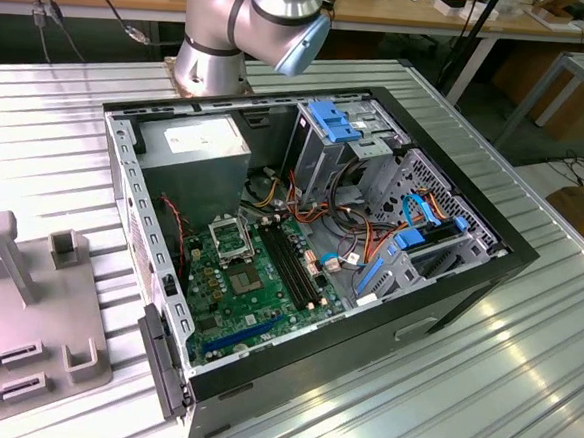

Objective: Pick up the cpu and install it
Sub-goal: 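Pick up the cpu and move it towards the insertion slot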

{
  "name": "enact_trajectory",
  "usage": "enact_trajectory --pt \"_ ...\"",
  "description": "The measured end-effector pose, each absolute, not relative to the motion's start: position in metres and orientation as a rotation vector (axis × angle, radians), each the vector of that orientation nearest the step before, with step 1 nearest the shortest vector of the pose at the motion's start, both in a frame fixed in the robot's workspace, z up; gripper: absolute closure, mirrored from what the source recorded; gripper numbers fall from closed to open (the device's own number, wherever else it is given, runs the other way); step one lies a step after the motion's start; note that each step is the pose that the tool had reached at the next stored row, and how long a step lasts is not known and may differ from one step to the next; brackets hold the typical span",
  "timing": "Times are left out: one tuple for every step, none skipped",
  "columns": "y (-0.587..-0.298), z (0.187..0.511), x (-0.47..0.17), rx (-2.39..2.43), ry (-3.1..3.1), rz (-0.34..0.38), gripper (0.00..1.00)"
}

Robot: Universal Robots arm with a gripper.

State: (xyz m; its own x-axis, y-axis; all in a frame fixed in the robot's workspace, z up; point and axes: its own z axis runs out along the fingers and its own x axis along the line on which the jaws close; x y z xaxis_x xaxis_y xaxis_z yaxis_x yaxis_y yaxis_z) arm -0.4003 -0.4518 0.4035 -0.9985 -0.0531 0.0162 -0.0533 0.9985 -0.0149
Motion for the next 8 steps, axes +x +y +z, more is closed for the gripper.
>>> enact_trajectory --pt "-0.4518 0.4035 -0.3997 0.083 -3.125 0.024 0.53" --pt "-0.4518 0.4035 -0.3991 0.083 -3.125 0.024 0.53" --pt "-0.4518 0.4035 -0.3985 0.083 -3.125 0.024 0.53" --pt "-0.4518 0.4035 -0.3977 0.083 -3.125 0.024 0.53" --pt "-0.4518 0.4035 -0.3972 0.083 -3.125 0.024 0.53" --pt "-0.4518 0.4035 -0.3964 0.083 -3.125 0.024 0.53" --pt "-0.4518 0.4035 -0.3958 0.083 -3.125 0.024 0.53" --pt "-0.4518 0.4035 -0.3953 0.083 -3.125 0.024 0.53"
